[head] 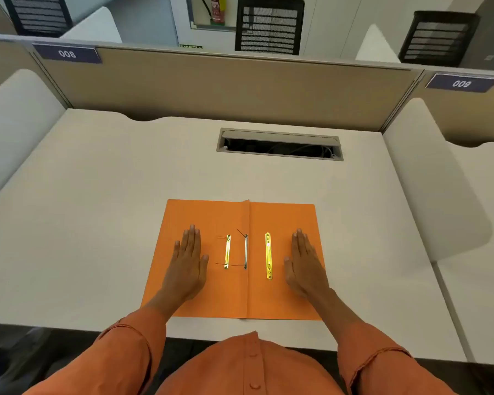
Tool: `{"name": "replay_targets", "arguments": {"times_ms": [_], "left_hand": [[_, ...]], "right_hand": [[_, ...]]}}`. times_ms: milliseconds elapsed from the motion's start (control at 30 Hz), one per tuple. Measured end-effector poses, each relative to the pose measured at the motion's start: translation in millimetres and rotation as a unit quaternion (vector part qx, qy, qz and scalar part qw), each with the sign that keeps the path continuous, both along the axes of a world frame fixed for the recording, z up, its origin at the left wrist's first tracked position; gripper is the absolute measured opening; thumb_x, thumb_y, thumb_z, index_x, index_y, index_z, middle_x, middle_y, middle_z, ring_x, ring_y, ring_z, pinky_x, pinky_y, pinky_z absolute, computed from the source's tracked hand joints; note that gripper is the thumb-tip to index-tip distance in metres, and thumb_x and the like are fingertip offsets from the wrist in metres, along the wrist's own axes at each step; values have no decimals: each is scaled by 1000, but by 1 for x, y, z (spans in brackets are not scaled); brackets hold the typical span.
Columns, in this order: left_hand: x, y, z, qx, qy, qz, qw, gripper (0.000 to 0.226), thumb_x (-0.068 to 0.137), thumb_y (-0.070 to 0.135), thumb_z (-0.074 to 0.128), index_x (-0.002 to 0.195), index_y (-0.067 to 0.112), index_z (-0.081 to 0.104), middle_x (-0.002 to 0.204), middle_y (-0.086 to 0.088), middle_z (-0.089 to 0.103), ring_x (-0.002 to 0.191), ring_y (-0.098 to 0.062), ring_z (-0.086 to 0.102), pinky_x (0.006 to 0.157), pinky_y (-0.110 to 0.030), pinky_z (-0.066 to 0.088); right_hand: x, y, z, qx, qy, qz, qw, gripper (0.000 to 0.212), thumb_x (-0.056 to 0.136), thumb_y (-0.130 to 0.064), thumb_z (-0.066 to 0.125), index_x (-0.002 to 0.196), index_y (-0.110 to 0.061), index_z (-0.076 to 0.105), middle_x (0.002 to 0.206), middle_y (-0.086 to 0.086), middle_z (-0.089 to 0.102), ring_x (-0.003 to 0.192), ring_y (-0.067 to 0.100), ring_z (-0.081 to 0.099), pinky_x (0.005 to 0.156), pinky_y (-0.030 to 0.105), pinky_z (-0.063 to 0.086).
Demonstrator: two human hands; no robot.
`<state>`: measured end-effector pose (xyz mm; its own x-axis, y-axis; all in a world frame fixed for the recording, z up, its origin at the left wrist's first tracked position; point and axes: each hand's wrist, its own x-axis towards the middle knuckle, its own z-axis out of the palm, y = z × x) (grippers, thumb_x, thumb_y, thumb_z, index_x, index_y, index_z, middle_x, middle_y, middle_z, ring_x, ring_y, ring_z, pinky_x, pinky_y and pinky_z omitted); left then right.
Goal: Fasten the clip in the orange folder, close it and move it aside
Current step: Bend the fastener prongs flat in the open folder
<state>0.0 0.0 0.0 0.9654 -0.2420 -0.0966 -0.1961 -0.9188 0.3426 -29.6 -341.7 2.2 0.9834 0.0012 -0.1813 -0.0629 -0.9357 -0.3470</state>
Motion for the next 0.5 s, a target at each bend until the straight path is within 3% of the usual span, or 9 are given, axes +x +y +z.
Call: {"name": "replay_targets", "arguments": {"times_ms": [200, 500], "left_hand": [[-7, 1, -7, 0, 34, 6, 999, 74, 101, 50, 7, 162, 12, -12, 171, -3, -21, 158, -21, -19, 128, -42, -8], [-8, 8, -31, -2, 64, -5, 998, 77, 100, 51, 10, 161, 8, -10, 170, -8, -19, 158, -27, -17, 129, -50, -5]], "right_hand": [[-7, 1, -9, -38, 29, 9, 999, 76, 100, -47, 16, 164, -13, -8, 174, 5, -8, 162, 23, -5, 132, 43, 4], [-6, -1, -19, -50, 25, 8, 998, 77, 105, -45, 29, 164, -14, -9, 175, 4, -10, 162, 23, -7, 131, 42, 1]]}}
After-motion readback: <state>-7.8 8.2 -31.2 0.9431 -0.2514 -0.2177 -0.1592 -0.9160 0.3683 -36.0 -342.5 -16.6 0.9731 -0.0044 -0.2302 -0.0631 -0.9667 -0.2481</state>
